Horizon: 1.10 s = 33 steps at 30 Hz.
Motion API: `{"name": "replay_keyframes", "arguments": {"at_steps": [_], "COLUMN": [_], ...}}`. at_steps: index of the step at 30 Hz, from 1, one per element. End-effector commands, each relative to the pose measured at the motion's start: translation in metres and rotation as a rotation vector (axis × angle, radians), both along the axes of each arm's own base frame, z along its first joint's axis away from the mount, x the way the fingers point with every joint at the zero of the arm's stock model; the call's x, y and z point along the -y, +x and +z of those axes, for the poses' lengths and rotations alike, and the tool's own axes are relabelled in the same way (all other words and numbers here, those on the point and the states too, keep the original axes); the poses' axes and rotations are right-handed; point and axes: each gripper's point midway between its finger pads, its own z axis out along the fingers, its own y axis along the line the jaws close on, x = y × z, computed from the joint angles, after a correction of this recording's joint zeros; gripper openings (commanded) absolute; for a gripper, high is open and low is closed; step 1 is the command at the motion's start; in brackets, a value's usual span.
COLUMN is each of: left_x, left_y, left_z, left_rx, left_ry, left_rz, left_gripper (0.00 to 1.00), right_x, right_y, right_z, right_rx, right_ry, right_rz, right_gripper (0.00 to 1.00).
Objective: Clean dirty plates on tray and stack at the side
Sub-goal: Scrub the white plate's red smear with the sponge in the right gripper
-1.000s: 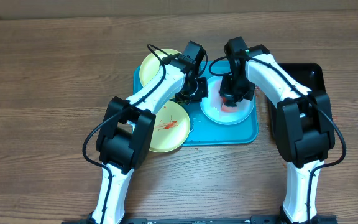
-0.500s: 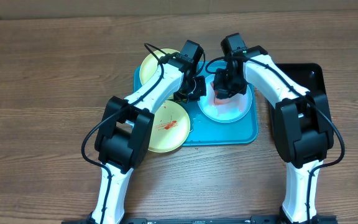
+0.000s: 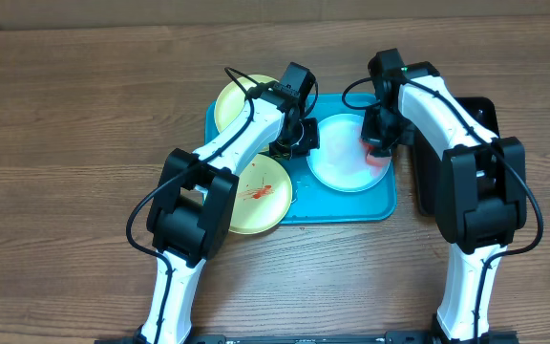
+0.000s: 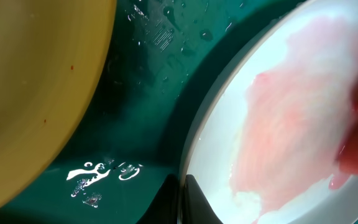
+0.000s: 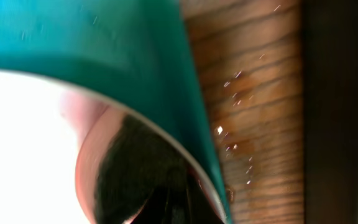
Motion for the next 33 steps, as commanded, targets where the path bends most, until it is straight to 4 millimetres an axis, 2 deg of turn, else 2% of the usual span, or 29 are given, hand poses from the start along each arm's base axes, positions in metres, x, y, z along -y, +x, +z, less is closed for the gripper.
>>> {"name": "replay_keyframes", "arguments": {"at_steps": [1,5,11,15,18,23,27,33], "left_x": [0.002,0.003,0.007,0.007,0.008,0.008,0.007,0.007], "left_y": [0.007,0.007,0.007,0.006,0.005,0.005,0.005,0.003], "left_z": [0.005,0.005,0.007,0.007,0.007,0.007,0.007,0.006], "left_rx": [0.027,0.024,0.024,0.021,0.021,0.018,0.018,0.011], "left_ry": [-0.003,-0.007,-0.028,-0.029,-0.029,-0.028,-0.027,-0.024], "left_rz": [-0.012,-0.013,-0.018,-0.018,-0.021,-0.021,-0.021,-0.021], "left_gripper": [0.04,0.04,0.04,0.04,0.04,0.04,0.04,0.04], "right_x": [-0.022,-0.055,-0.1,-0.117,-0.124,-0.113,-0.074,-0.029], "right_y": [-0.018,-0.036,-0.047,-0.045,-0.033,0.0,0.026,0.032], "right_z": [-0.005,-0.012,-0.01,-0.006,-0.002,0.001,-0.003,-0.006], "right_rx": [-0.052,-0.09,-0.095,-0.084,-0.042,0.069,0.142,0.139], "right_ry": [0.06,0.106,0.198,0.296,0.373,0.398,0.288,0.197], "right_rz": [0.082,0.151,0.242,0.26,0.269,0.236,0.12,0.01], "right_gripper": [0.04,0.04,0.04,0.04,0.04,0.04,0.04,0.04]}}
